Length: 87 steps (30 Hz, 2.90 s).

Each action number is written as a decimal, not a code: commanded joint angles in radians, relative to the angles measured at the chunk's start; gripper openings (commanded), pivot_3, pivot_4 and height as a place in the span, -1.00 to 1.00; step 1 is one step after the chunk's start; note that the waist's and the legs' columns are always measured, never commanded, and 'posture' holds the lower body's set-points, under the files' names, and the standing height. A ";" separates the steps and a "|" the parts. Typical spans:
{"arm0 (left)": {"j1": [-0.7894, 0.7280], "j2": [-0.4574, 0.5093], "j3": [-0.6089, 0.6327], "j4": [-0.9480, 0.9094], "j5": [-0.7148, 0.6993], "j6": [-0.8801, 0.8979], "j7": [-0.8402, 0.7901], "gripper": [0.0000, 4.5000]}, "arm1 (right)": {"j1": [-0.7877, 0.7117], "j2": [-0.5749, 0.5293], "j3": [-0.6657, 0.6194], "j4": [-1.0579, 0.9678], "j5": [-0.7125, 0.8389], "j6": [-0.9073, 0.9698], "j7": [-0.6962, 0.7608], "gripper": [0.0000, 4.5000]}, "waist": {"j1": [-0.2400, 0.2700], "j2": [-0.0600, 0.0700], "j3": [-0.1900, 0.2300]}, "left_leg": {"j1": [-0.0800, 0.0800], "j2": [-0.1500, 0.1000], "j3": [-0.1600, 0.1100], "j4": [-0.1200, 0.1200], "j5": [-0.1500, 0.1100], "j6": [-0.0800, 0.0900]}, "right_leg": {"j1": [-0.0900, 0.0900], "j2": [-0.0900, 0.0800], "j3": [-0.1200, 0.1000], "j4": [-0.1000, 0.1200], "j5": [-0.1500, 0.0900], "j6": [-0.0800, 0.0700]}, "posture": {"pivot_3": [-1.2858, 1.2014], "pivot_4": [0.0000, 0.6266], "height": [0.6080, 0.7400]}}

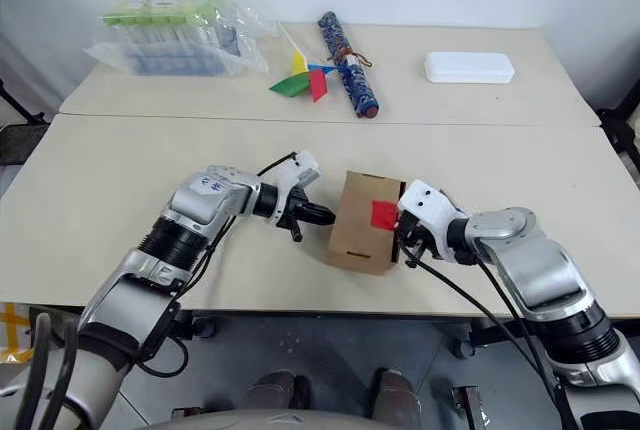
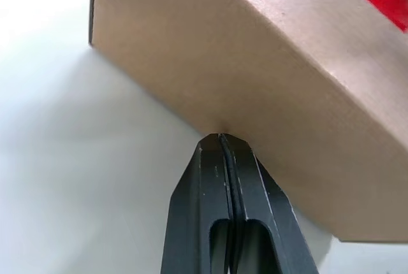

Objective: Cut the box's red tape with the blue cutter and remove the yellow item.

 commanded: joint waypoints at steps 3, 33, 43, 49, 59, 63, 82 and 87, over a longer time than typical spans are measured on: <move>-0.014 0.033 0.025 -0.009 0.019 -0.013 -0.021 -1.00 | -0.041 -0.032 -0.049 -0.031 0.009 -0.020 -0.006 -0.99 | -0.001 0.000 0.000 | 0.000 0.000 0.000 0.000 0.000 0.000 | 0.000 0.000 0.000 0.000 0.000 0.000 | 0.03 -0.52 1.00; -0.085 0.164 0.099 -0.019 0.026 -0.033 -0.079 -1.00 | -0.137 -0.040 -0.018 0.000 -0.008 -0.071 0.006 -0.99 | 0.001 0.000 0.000 | 0.000 0.000 0.000 0.000 0.000 0.000 | -0.001 0.000 0.000 0.001 0.000 0.000 | 0.03 -0.52 1.00; -0.245 0.091 0.157 -0.008 -0.086 0.013 -0.235 -1.00 | -0.176 -0.169 -0.142 -0.065 0.021 -0.035 0.011 -0.34 | -0.002 -0.003 0.002 | -0.001 0.000 0.000 -0.001 0.000 0.000 | -0.002 0.000 -0.001 0.001 0.000 0.000 | 0.03 -0.52 1.00; -0.231 0.049 0.020 0.059 0.016 -0.106 -0.295 -1.00 | -0.299 -0.090 -0.202 -0.185 0.136 0.373 -0.072 0.58 | -0.002 -0.003 0.002 | -0.001 0.001 0.001 0.000 0.000 0.000 | -0.002 0.000 0.000 0.002 0.000 0.000 | 0.03 -0.52 1.00; -0.247 -0.012 -0.054 0.246 0.144 -0.288 -0.304 -1.00 | -0.290 0.093 -0.276 -0.133 0.352 0.661 -0.414 0.99 | 0.006 -0.003 0.002 | -0.002 0.000 -0.001 0.000 0.000 0.001 | -0.003 -0.001 -0.001 0.003 0.000 0.000 | 0.03 -0.52 1.00; -0.249 -0.034 -0.057 0.300 0.172 -0.335 -0.314 -1.00 | -0.248 0.130 -0.323 -0.123 0.478 0.661 -0.571 0.99 | 0.002 -0.003 0.002 | -0.002 -0.001 0.000 0.000 0.000 0.001 | -0.003 -0.001 0.000 0.003 0.000 0.000 | 0.03 -0.52 1.00; -0.230 -0.057 -0.038 0.317 0.223 -0.373 -0.325 -1.00 | -0.230 0.186 -0.443 -0.028 1.090 0.661 -1.137 0.99 | 0.003 -0.003 0.001 | -0.001 0.000 0.000 0.001 0.000 0.001 | -0.002 -0.001 0.000 0.005 0.000 0.000 | 0.03 -0.52 1.00; -0.217 -0.056 -0.035 0.294 0.223 -0.363 -0.325 -1.00 | -0.172 0.155 -0.423 -0.026 1.182 0.661 -1.221 0.99 | 0.001 -0.003 0.001 | -0.001 -0.001 0.000 0.001 0.000 0.001 | -0.002 -0.002 0.000 0.004 0.000 0.000 | 0.03 -0.52 1.00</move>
